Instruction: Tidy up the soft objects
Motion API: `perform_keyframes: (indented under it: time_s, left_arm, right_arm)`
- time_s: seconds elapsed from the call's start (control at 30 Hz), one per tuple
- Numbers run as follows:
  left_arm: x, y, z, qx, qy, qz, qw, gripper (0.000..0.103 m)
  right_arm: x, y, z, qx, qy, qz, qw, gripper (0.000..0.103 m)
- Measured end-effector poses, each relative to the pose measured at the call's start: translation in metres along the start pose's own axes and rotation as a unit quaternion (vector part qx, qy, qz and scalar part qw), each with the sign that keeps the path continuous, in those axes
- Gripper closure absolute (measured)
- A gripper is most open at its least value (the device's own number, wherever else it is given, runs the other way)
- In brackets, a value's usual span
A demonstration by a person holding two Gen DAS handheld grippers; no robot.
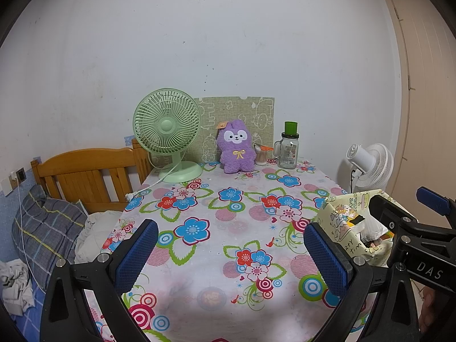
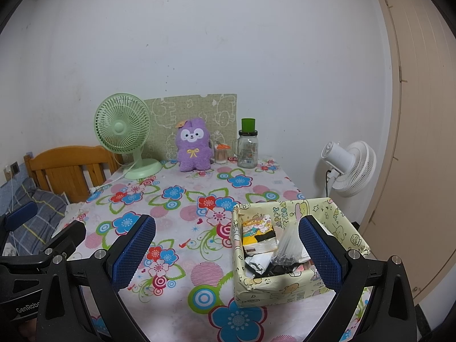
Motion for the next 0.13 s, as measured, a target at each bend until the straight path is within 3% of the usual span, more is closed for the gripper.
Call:
perform_keyframes:
  time_s: [0.13]
  left_arm:
    - [0.0002,-0.0001,-0.0002,0.001,0.000,0.000,1.0000,0.000]
  right_arm:
    - [0.0001,0.0000,0.0005,0.000,0.001,0.000,1.000,0.001]
Point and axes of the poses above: each gripper's, at about its wrist camera, not at the fingertips, and z roughly the way its jaws point, y to its left, x to its underside, the point moved 4 cm from there along z, roughly the way its jaws point, and after that the axes turned 4 degrees about x, right-handed, at the moved point
